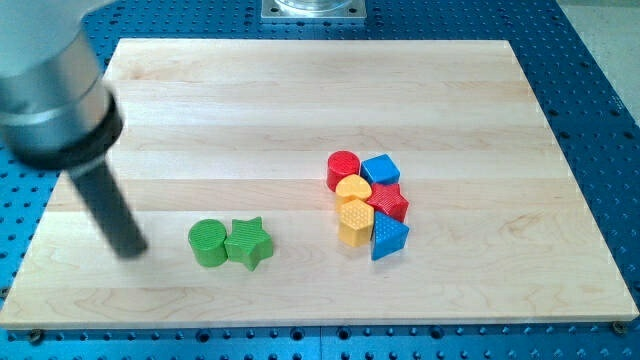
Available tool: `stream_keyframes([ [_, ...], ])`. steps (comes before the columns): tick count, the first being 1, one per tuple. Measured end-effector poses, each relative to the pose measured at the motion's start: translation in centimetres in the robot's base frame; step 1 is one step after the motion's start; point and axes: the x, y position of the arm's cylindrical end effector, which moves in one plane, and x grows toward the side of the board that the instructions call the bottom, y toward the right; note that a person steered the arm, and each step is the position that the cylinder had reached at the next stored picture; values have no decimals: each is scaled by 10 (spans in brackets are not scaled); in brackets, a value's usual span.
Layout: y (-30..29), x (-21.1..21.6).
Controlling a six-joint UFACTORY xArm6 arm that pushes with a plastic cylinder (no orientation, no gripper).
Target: Separate green circle from the green star
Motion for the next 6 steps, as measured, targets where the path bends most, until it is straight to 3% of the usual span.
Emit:
stream_keyframes([
  [1,52,22],
  [2,103,-23],
  [3,124,-31],
  [4,100,-23],
  [5,126,-24],
  [6,168,-64],
])
